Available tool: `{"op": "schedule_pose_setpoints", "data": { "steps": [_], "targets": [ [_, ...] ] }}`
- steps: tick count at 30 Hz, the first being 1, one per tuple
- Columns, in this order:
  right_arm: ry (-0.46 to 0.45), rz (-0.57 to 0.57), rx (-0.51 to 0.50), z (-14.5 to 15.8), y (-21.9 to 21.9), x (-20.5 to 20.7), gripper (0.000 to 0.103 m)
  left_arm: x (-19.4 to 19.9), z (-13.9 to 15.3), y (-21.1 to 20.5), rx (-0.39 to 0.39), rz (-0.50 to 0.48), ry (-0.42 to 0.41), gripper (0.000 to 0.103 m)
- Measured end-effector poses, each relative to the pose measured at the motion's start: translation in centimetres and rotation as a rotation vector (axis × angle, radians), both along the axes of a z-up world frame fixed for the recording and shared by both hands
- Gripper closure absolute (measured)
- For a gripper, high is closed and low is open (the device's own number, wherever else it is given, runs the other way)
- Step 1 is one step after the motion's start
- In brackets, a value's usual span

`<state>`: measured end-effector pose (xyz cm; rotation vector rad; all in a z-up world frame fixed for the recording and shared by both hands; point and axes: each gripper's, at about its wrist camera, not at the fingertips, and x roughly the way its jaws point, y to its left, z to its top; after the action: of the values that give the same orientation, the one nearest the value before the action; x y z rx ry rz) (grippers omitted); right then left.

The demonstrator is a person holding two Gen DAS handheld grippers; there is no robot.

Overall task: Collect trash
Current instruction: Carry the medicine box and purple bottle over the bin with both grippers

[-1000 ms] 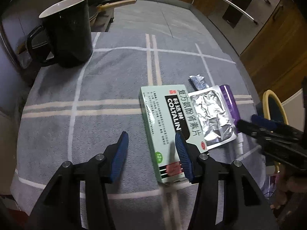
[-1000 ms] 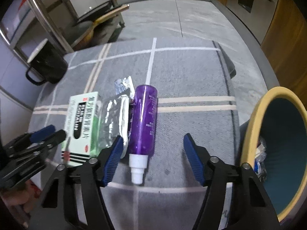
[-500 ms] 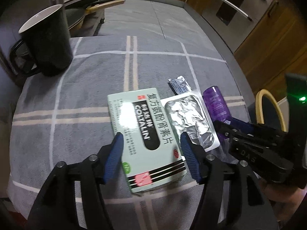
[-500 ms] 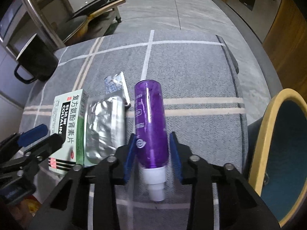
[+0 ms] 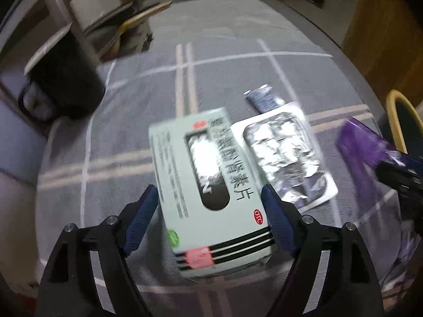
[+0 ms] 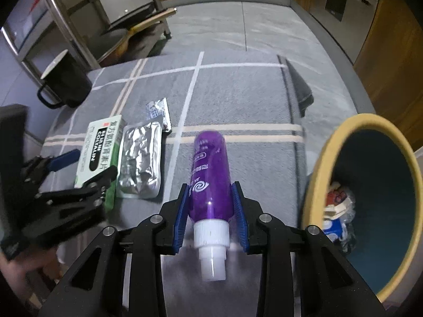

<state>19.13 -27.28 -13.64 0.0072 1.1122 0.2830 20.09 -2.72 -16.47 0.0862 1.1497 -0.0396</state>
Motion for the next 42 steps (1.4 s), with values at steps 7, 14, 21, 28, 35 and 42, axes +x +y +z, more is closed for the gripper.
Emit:
{"op": "schedule_pose_setpoints", "data": {
  "steps": [7,14,21,28,35,42],
  "targets": [
    [-0.058,-0.001,0.009,2.7,-2.1,-1.7,0.069,-0.8,0.1,2.0,-0.069,0.036,-0.001,0.033],
    [-0.097,-0.01,0.034,4.7,-3.6,-3.3,0.069,-2.4,2.8,1.9,-0.108,0.027,-0.062,0.033],
    [-0.12,-0.032,0.05,6.0,-5.6,-5.0,0.069,-3.8,7.8,-0.4,-0.196,-0.028,-0.153,0.033],
    [-0.142,-0.081,0.062,6.6,-8.7,-6.4,0.069,-3.8,10.4,-3.8,-0.331,-0.127,-0.165,0.033],
    [-0.148,-0.171,0.091,6.5,-13.3,-7.3,0.069,-4.3,10.9,-8.8,-0.456,-0.251,-0.116,0.033],
    [-0.1,-0.278,0.126,4.7,-18.1,-7.8,0.069,-4.5,9.6,-15.0,-0.49,-0.345,-0.05,0.033]
  ]
}}
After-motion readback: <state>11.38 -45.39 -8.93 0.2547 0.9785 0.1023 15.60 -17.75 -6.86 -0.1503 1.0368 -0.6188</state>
